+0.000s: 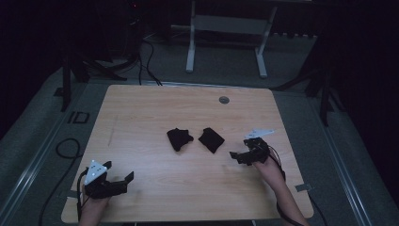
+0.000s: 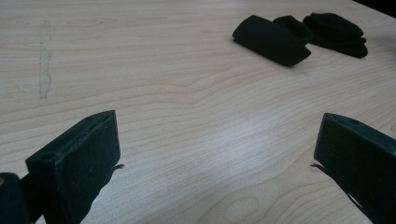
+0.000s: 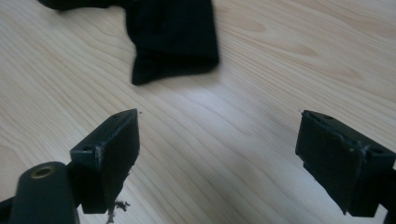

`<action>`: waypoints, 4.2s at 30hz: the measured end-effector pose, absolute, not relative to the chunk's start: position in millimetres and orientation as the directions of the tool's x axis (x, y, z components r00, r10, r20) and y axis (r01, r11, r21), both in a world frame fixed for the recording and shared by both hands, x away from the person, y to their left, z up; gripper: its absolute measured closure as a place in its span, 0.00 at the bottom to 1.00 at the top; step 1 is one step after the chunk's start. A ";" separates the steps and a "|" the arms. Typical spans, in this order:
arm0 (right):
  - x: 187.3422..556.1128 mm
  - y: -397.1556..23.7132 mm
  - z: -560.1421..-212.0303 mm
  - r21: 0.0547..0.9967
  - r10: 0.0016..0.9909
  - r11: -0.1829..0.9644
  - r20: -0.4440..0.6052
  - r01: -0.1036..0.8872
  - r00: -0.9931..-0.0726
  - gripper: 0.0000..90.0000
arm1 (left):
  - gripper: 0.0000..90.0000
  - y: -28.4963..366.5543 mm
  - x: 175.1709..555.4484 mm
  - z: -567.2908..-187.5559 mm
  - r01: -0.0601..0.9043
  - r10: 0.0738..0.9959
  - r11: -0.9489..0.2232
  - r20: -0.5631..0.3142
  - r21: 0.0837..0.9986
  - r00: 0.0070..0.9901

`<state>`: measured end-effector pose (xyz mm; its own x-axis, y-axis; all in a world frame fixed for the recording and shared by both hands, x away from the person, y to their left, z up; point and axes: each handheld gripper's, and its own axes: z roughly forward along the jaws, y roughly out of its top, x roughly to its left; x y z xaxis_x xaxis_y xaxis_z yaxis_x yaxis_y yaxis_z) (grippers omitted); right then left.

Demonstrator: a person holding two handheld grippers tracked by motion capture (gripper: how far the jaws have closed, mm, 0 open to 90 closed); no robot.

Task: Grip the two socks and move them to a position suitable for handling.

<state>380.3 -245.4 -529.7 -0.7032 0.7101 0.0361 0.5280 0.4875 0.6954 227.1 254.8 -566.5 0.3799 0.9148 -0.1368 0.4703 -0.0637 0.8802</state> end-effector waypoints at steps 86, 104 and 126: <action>295.9 -137.2 -553.5 0.667 0.554 0.658 -0.112 0.351 -0.825 0.63 | 0.16 161.2 229.4 -563.9 0.432 0.750 -0.226 -0.127 0.873 0.649; 287.5 -145.5 -539.5 0.633 0.461 0.721 -0.136 0.281 -0.877 0.89 | 0.35 116.9 246.3 -558.1 0.419 0.639 -0.281 -0.157 0.863 0.753; 294.1 -161.4 -520.3 0.709 0.487 0.613 0.010 0.349 -0.873 0.94 | 0.65 62.3 300.6 -558.8 0.353 0.545 -0.477 -0.045 0.805 0.837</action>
<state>294.1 -161.4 -520.3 -0.8735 0.4868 0.0097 0.3493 0.6126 0.7090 300.6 62.3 -558.8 0.8375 0.5447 -0.0446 0.3532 -0.4773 0.8046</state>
